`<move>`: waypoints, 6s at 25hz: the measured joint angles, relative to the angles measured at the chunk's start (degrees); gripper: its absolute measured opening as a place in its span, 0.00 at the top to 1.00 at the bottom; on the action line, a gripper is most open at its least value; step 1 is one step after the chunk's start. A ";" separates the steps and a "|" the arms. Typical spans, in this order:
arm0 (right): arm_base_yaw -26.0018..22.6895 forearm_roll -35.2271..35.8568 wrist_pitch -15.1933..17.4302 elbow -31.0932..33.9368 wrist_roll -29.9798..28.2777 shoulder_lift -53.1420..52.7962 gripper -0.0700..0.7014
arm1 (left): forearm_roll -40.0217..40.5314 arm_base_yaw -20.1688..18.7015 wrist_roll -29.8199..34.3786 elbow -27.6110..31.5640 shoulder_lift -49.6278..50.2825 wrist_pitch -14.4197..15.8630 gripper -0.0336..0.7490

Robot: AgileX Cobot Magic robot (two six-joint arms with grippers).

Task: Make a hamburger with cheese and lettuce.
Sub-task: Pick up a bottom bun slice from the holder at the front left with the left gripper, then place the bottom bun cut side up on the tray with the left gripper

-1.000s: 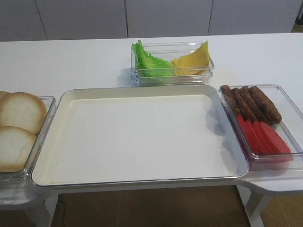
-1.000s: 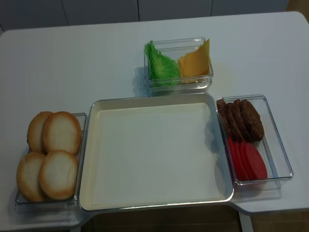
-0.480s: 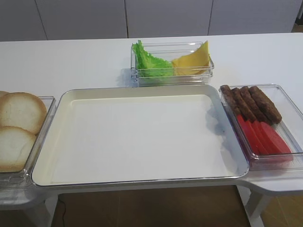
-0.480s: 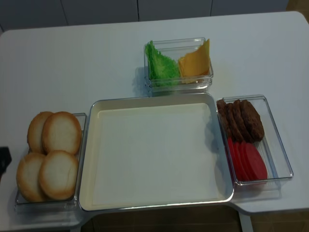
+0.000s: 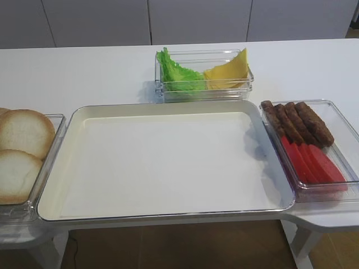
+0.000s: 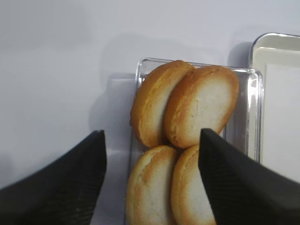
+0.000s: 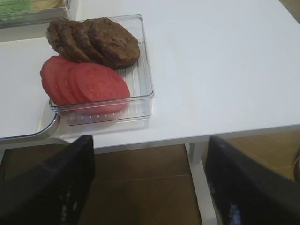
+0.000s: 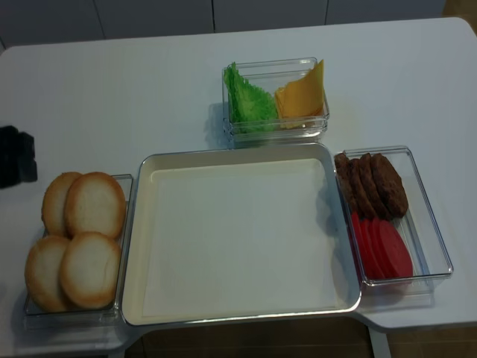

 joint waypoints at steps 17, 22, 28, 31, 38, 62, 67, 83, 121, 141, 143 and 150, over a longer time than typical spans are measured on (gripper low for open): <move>0.00 0.00 0.00 0.00 0.00 0.00 0.19 | -4.48 3.48 23.95 -5.65 15.73 0.07 0.39; 0.00 0.00 0.00 0.00 0.00 0.00 0.19 | -6.12 3.48 25.63 -5.65 17.67 -0.82 0.42; 0.00 0.00 0.00 0.00 0.00 0.00 0.19 | -10.45 3.48 29.42 -5.65 19.71 -0.96 0.45; 0.00 0.00 0.00 0.00 0.00 0.00 0.19 | -10.83 3.48 30.05 -5.65 20.69 -1.08 0.45; 0.00 0.00 0.00 0.00 0.00 0.00 0.19 | -11.71 3.48 30.32 -6.01 22.34 -1.18 0.46; 0.00 0.00 0.00 0.00 0.00 0.00 0.19 | -11.91 3.48 30.94 -6.01 23.11 -0.62 0.76; 0.00 0.00 0.00 0.00 0.00 0.00 0.19 | -11.81 3.48 30.94 -6.01 21.99 -0.50 0.77; 0.00 0.00 0.00 0.00 0.00 0.00 0.19 | -9.01 3.48 30.94 -8.55 14.57 0.21 0.77; 0.00 0.00 0.00 0.00 0.00 0.00 0.19 | -38.79 -21.65 24.88 -13.98 26.07 4.49 0.78; 0.00 0.00 0.00 0.00 0.00 0.00 0.19 | -40.20 -25.38 26.96 -13.98 36.38 4.56 0.78; 0.00 0.00 0.00 0.00 0.00 0.00 0.19 | -40.20 -25.38 27.78 -13.98 36.38 4.46 0.78; 0.00 0.00 0.00 0.00 0.00 0.00 0.19 | -40.20 -25.38 28.28 -13.98 36.38 3.05 0.78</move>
